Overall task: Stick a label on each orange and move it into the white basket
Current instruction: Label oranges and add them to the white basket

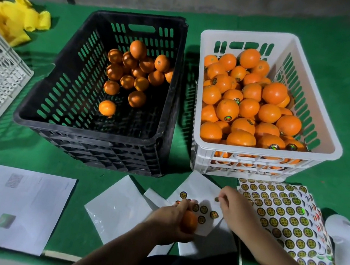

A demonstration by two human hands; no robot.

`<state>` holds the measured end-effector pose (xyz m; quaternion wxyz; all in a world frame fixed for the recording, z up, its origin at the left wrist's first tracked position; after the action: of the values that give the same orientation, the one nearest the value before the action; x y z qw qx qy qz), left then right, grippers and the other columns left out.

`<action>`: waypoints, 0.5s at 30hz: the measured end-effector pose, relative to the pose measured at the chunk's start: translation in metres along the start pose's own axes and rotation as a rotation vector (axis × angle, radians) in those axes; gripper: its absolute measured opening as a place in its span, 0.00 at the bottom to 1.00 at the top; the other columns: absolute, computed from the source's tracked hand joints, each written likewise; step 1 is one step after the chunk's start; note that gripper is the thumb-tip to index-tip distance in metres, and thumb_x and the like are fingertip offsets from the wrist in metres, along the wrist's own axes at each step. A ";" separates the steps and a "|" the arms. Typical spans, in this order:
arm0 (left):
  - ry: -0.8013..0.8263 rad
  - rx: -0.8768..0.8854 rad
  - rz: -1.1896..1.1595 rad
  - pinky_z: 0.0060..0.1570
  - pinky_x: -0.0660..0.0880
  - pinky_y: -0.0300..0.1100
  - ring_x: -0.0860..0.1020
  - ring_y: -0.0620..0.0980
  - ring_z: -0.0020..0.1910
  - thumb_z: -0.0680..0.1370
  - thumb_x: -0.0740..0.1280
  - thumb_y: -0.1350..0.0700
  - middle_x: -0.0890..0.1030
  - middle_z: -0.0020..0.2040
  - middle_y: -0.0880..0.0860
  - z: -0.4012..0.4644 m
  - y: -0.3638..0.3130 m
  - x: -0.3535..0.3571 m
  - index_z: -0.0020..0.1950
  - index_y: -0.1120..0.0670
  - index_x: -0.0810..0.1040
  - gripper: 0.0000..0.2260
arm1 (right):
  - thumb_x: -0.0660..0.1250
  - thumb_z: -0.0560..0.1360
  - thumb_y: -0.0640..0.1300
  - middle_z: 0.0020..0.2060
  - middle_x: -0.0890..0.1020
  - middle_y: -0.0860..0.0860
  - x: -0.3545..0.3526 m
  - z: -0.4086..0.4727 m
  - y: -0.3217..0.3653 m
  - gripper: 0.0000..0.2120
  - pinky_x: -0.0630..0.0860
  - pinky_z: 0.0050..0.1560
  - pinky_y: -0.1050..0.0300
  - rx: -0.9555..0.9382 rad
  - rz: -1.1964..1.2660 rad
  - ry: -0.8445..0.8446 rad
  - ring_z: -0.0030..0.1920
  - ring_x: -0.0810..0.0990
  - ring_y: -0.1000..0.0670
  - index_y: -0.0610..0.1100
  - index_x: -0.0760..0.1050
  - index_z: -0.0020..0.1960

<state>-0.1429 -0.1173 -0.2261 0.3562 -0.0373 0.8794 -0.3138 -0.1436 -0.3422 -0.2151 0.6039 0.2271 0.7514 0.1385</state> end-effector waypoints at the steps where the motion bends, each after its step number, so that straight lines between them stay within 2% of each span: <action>1: 0.000 0.003 -0.002 0.58 0.79 0.49 0.81 0.53 0.59 0.70 0.77 0.35 0.80 0.67 0.48 0.000 0.000 0.000 0.65 0.37 0.59 0.33 | 0.66 0.82 0.41 0.39 0.78 0.54 -0.005 0.000 -0.002 0.06 0.69 0.36 0.62 0.036 0.045 -0.027 0.37 0.77 0.55 0.48 0.74 0.46; 4: -0.002 0.005 -0.056 0.59 0.79 0.50 0.80 0.51 0.58 0.70 0.78 0.36 0.80 0.66 0.47 -0.001 -0.003 -0.004 0.65 0.38 0.61 0.32 | 0.68 0.80 0.40 0.39 0.79 0.53 -0.025 -0.005 -0.005 0.06 0.69 0.35 0.61 0.136 0.209 -0.094 0.39 0.79 0.53 0.48 0.75 0.46; 6: -0.066 0.026 -0.129 0.58 0.80 0.49 0.80 0.50 0.57 0.71 0.78 0.37 0.79 0.66 0.47 -0.004 -0.008 -0.012 0.66 0.39 0.63 0.32 | 0.71 0.79 0.43 0.39 0.81 0.53 -0.037 -0.012 0.000 0.05 0.71 0.37 0.61 0.168 0.357 -0.128 0.41 0.80 0.53 0.49 0.76 0.45; 8: -0.172 0.107 -0.179 0.60 0.80 0.50 0.79 0.50 0.62 0.72 0.77 0.38 0.75 0.72 0.46 -0.012 -0.017 -0.022 0.70 0.40 0.62 0.34 | 0.73 0.78 0.45 0.38 0.81 0.53 -0.045 -0.020 0.011 0.06 0.71 0.38 0.62 0.148 0.446 -0.112 0.39 0.79 0.54 0.50 0.78 0.43; 10: -0.304 0.207 -0.252 0.62 0.79 0.46 0.77 0.46 0.67 0.73 0.77 0.38 0.69 0.76 0.41 -0.024 -0.027 -0.033 0.72 0.40 0.62 0.33 | 0.72 0.78 0.46 0.35 0.81 0.53 -0.051 -0.030 0.027 0.07 0.73 0.37 0.60 0.114 0.524 -0.075 0.37 0.78 0.56 0.51 0.79 0.41; 12: -0.442 0.268 -0.319 0.61 0.78 0.40 0.75 0.42 0.68 0.73 0.78 0.39 0.68 0.76 0.37 -0.037 -0.038 -0.047 0.70 0.39 0.65 0.32 | 0.73 0.78 0.45 0.33 0.81 0.52 -0.058 -0.040 0.043 0.08 0.76 0.35 0.59 0.104 0.695 -0.084 0.34 0.77 0.57 0.51 0.81 0.40; 15: -0.571 0.357 -0.380 0.58 0.77 0.34 0.73 0.43 0.69 0.73 0.79 0.44 0.69 0.73 0.41 -0.055 -0.055 -0.067 0.71 0.43 0.69 0.31 | 0.74 0.78 0.43 0.32 0.81 0.50 -0.074 -0.052 0.071 0.07 0.78 0.36 0.61 0.031 0.888 -0.040 0.33 0.78 0.55 0.52 0.83 0.42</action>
<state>-0.1374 -0.1128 -0.1241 0.5231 -0.2227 0.6539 -0.4992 -0.1693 -0.3155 -0.1064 0.4966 0.5393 0.5713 0.3689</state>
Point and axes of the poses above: each hand's wrist, its own z-axis towards the middle knuckle, its own x-axis out of the palm, y = z × x, the point moved 3 cm from there along z, towards the middle knuckle
